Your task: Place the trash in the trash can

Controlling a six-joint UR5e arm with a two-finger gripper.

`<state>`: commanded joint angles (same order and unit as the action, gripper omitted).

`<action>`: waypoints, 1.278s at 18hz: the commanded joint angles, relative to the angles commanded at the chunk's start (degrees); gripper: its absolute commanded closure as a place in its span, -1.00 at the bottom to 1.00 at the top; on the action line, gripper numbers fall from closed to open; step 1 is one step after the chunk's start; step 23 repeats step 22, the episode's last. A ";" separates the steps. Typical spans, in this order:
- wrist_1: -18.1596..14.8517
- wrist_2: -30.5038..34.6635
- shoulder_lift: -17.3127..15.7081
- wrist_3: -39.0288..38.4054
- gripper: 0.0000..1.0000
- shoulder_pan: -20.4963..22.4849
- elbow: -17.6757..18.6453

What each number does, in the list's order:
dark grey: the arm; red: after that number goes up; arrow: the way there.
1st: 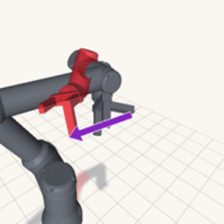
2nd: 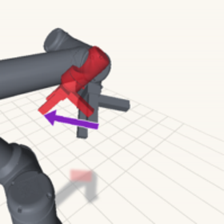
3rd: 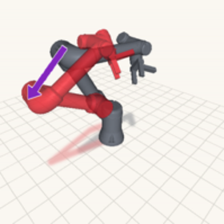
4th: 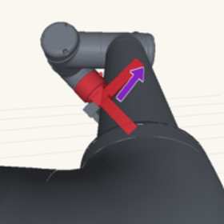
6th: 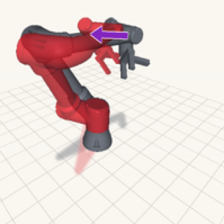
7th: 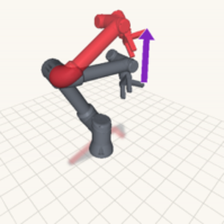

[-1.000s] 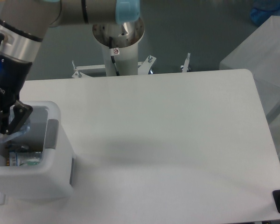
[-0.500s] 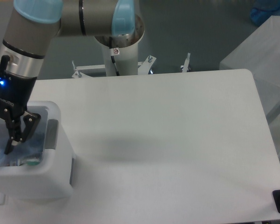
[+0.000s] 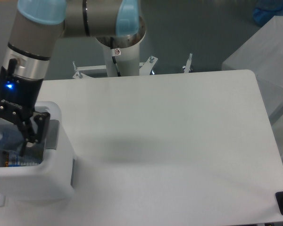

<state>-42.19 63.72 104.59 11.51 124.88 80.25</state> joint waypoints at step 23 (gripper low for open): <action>-10.19 14.42 -7.11 39.55 -1.00 14.78 6.24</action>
